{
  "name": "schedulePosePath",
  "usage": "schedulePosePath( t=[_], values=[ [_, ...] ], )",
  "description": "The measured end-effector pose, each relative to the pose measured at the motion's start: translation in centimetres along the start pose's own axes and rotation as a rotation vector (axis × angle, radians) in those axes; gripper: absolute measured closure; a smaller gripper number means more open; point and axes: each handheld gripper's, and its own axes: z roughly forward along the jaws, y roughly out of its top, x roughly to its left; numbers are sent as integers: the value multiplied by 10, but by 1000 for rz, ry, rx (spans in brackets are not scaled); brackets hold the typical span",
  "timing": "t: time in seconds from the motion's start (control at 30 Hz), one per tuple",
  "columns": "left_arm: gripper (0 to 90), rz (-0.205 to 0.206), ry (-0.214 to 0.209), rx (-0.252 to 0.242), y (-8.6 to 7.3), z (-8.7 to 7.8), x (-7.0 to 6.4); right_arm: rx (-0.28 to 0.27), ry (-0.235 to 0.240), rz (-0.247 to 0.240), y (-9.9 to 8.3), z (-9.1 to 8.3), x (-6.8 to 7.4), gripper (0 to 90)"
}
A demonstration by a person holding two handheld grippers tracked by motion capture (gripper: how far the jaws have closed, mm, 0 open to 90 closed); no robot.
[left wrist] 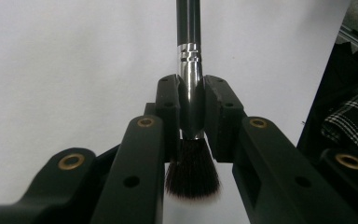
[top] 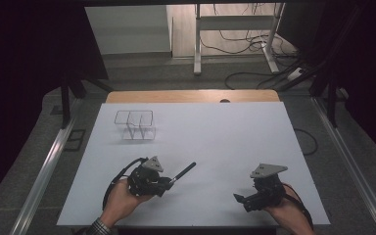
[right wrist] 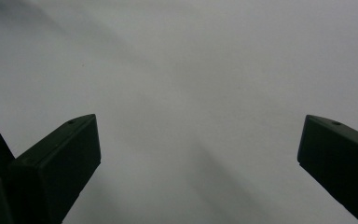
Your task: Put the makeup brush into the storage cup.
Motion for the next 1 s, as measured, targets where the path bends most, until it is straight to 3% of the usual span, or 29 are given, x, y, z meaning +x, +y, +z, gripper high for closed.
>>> schedulePosePath(
  t=[0.67, 1.0],
  values=[
    [770, 37, -35, 22, 5, 10, -15, -13, 42, -41, 17, 14, 9, 0],
    [770, 57, -56, 35, 8, 15, -19, -1, 57, -91, 30, 25, 18, 0]
  ],
)
